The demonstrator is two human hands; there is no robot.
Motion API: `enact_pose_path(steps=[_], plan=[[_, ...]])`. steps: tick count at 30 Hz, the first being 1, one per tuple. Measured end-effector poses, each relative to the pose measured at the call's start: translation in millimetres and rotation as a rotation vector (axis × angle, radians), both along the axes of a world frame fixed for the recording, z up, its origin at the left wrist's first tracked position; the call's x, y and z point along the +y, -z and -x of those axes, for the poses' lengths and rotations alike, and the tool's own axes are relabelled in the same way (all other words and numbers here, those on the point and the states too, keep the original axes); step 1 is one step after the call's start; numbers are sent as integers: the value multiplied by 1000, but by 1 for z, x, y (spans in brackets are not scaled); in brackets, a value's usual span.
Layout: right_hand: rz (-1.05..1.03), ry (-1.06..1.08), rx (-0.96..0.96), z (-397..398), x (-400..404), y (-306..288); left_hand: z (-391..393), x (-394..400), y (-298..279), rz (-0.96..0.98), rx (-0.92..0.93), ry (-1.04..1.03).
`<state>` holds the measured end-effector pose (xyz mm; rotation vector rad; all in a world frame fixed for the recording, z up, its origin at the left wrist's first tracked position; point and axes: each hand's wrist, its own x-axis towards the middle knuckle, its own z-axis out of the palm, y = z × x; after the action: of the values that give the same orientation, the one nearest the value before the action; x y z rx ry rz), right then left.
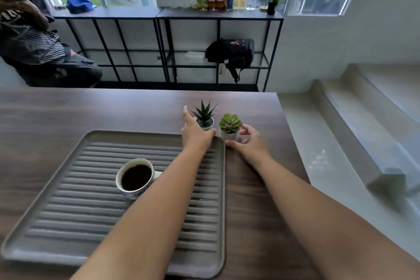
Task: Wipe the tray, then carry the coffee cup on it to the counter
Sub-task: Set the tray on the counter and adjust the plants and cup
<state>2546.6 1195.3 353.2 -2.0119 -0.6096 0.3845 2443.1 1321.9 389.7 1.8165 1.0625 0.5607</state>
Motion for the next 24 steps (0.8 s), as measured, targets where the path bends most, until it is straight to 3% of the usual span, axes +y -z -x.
enact_pose_path(steps=[10, 24], plan=[[-95, 42, -65, -29, 23, 2, -36, 10, 7, -91, -54, -48], [-67, 180, -83, -170, 8, -25, -170, 7, -11, -9, -83, 167]])
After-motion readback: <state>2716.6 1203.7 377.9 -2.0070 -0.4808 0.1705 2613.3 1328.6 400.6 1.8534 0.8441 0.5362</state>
